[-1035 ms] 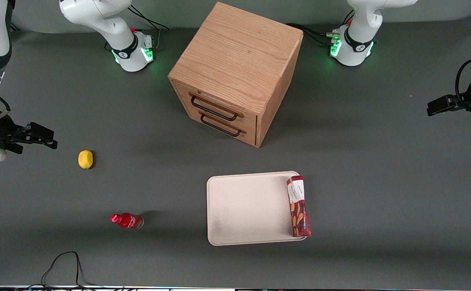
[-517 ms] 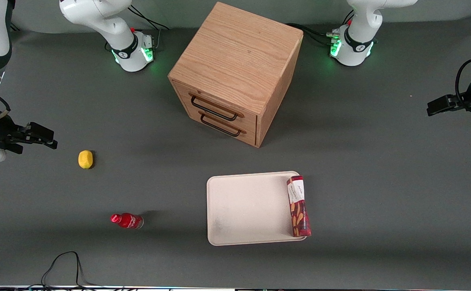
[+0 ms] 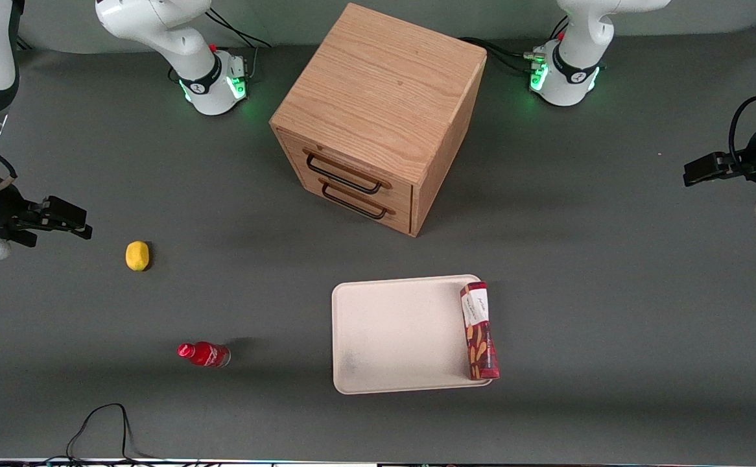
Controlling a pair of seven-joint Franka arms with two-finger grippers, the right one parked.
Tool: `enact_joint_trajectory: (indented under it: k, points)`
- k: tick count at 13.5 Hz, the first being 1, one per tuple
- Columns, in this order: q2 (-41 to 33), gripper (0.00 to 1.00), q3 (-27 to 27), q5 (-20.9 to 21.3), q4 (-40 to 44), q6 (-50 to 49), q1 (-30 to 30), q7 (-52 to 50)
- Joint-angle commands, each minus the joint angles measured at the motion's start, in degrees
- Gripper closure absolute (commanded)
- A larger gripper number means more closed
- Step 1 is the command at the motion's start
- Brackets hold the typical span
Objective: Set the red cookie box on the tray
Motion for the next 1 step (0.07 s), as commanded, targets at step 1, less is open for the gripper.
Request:
enact_joint_trajectory:
  k: [1]
  points:
    - [0.76,0.00,0.83,-0.44,2.09,-1.70,0.08,1.08]
